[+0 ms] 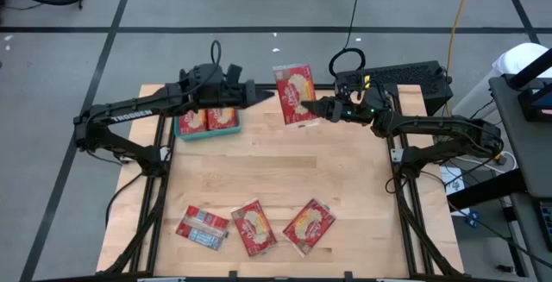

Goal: Sort popcorn bags into baskets
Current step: Put the red popcorn bag into the blue bin

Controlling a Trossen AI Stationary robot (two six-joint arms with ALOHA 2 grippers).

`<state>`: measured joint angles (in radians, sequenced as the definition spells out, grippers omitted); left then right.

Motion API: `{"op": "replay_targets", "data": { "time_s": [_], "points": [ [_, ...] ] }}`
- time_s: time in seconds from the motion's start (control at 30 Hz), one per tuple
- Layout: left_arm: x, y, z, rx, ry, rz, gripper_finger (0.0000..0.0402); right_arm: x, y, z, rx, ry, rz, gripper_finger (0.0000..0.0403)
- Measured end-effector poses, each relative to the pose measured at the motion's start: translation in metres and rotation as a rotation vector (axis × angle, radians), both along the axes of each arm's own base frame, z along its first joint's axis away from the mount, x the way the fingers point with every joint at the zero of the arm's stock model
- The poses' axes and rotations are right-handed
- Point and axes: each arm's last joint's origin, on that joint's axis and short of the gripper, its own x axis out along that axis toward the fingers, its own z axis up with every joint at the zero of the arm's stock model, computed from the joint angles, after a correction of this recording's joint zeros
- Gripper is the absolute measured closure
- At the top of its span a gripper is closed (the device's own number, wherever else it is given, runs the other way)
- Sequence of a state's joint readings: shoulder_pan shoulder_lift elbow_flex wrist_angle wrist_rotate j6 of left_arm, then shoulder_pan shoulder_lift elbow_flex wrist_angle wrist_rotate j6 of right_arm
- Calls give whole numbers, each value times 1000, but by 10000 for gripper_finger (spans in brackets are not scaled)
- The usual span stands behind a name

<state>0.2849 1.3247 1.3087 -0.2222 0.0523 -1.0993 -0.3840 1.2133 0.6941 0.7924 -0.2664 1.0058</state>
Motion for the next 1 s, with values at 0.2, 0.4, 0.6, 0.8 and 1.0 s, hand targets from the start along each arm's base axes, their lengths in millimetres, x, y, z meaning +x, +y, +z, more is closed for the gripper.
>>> {"op": "replay_targets", "data": {
  "time_s": [0.2, 0.4, 0.6, 0.8, 1.0],
  "points": [
    [-3, 13, -1, 8, 7, 41, 162, 0, -1, 2, 25, -26, -25, 390],
    [15, 18, -16, 11, 34, 9, 113, 0, -1, 2, 14, -26, -27, 390],
    [32, 22, -19, 78, -40, -20, 144, 0, -1, 2, -1, -21, -31, 390],
    [41, 27, -24, 143, -45, -33, 211, -1, -2, 2, 6, -23, -68, 390],
    [44, 33, -30, 179, -26, -99, 302, -1, -3, 2, 11, -23, -116, 390]
  ]
}}
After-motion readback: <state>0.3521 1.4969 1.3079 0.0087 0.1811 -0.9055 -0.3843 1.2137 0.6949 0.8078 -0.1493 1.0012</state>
